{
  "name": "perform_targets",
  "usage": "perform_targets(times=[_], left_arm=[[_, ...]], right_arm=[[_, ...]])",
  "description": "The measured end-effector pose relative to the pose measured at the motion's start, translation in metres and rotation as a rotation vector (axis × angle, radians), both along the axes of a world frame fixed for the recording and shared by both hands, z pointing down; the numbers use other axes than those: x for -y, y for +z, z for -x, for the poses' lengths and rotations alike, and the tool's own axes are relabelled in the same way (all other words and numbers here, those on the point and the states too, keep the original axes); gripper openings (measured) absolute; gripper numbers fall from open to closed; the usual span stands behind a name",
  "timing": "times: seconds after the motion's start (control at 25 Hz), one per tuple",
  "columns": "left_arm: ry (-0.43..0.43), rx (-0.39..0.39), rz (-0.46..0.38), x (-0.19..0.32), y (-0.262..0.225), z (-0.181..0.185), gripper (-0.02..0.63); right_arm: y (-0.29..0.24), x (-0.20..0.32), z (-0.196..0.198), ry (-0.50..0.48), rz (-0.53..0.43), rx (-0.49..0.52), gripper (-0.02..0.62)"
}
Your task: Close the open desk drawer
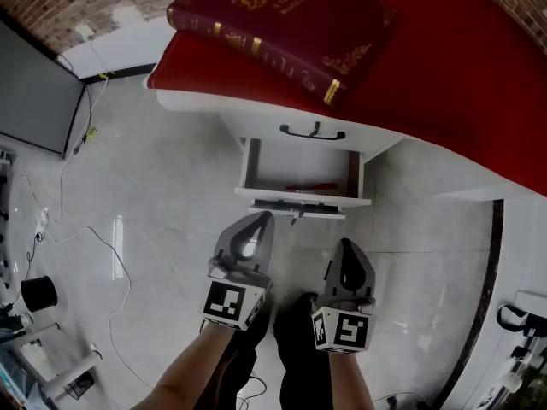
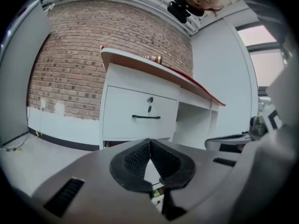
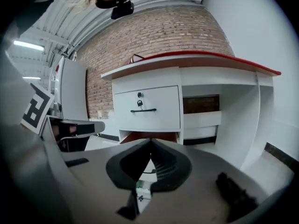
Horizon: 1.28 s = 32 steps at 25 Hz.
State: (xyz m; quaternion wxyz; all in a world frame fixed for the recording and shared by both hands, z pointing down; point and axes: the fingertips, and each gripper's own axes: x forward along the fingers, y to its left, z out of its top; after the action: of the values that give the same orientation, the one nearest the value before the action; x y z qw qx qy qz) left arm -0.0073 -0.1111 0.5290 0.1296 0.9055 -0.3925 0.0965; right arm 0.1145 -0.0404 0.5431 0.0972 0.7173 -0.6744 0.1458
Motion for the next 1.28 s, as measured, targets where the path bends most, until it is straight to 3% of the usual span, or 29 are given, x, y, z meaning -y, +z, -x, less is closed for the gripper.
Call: perform_targets(times=[0.24, 0.52, 0.76, 1.28], left_arm=[[-0.031, 0.019, 0.041, 0.007, 0.076, 0.006, 0.009], [-0.095, -0.022, 0.029, 0.022, 0.109, 0.012, 0.009], [-0.102, -0.041, 0.028, 0.032, 0.12, 0.008, 0.009], [-0.122, -0.077, 0.018, 0.061, 0.121, 0.001, 0.009]], right_arm=[[0.066, 0.023, -0.005, 0.016, 0.0, -0.006, 0.006], [0.102, 0.041, -0.016, 0.054, -0.023, 0.004, 0.006], [0.115, 0.06, -0.03, 0.087, 0.012, 0.015, 0.006], [0.117, 0.089, -0.04, 0.076, -0.031, 0.029, 0.006]])
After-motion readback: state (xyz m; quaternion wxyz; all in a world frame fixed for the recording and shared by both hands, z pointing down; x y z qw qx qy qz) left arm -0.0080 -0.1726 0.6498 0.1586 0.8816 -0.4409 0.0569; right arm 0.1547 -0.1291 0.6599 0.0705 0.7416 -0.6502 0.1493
